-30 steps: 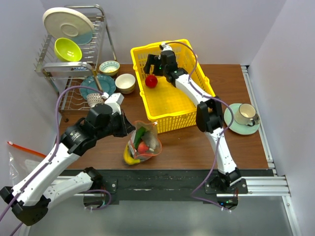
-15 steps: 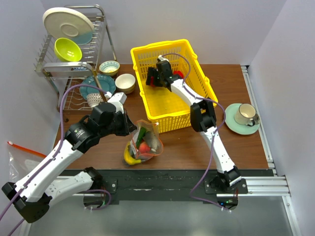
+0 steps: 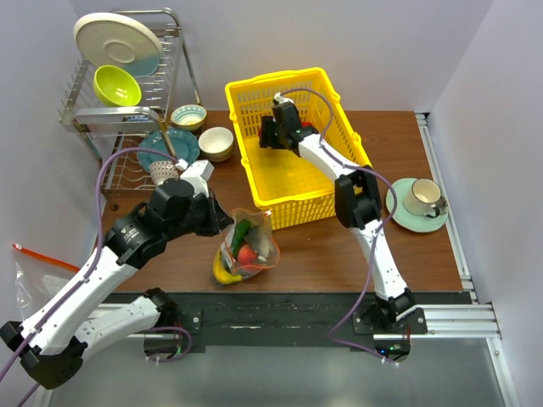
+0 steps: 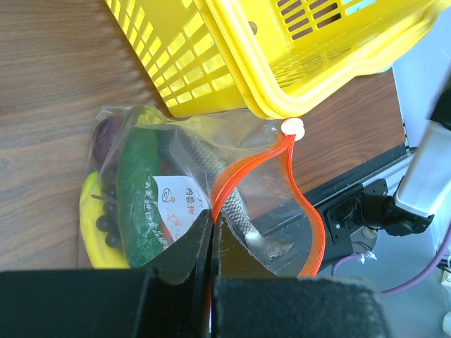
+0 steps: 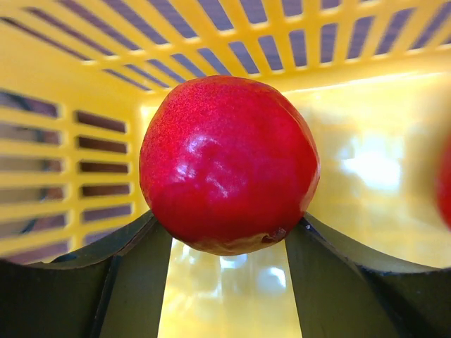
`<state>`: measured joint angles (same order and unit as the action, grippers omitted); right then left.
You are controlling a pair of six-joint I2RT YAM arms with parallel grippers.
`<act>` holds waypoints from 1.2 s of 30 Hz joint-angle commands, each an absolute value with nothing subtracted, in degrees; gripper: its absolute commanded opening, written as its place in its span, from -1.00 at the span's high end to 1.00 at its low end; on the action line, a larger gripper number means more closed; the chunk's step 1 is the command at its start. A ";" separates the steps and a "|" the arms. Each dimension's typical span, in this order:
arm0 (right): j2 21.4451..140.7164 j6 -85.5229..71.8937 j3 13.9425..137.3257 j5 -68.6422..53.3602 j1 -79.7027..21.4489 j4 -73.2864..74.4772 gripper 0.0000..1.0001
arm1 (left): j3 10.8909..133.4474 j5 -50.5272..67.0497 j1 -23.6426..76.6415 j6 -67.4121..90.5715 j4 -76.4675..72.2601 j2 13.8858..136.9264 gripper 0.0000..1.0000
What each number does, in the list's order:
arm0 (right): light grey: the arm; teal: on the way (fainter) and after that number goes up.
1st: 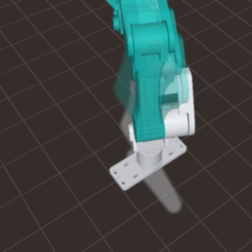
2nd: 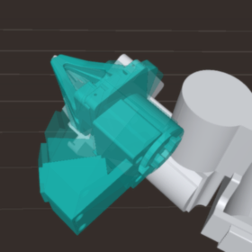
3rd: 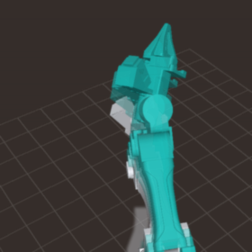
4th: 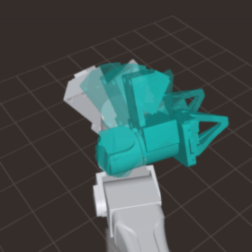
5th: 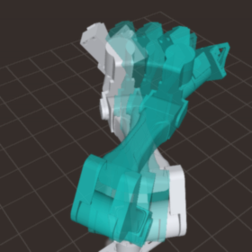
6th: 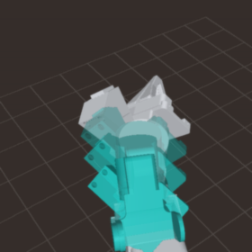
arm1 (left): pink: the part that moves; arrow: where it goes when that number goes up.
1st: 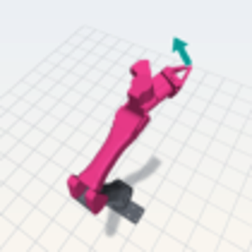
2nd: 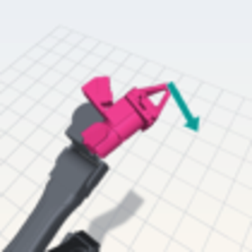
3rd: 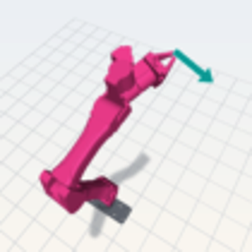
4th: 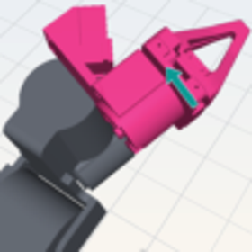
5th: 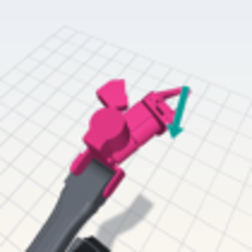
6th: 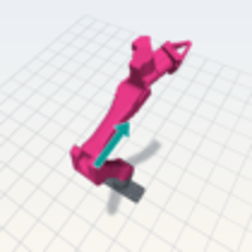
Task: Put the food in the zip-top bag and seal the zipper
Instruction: Pick up the fake fruit from the bin, then place the fake fruit in the zipper food storage bag.
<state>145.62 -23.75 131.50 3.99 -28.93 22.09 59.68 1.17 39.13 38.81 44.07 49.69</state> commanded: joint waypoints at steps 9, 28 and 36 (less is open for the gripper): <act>115.33 -15.21 112.44 6.42 -30.76 20.83 -0.03 | 61.70 0.18 39.11 39.02 44.38 46.50 1.00; 64.18 -15.64 69.27 -11.67 -44.81 26.28 0.06 | 59.50 -1.58 39.11 38.76 44.21 44.65 1.00; 59.41 -18.28 63.11 -18.81 -52.46 27.69 0.08 | 59.68 -1.32 39.20 39.55 43.16 45.62 1.00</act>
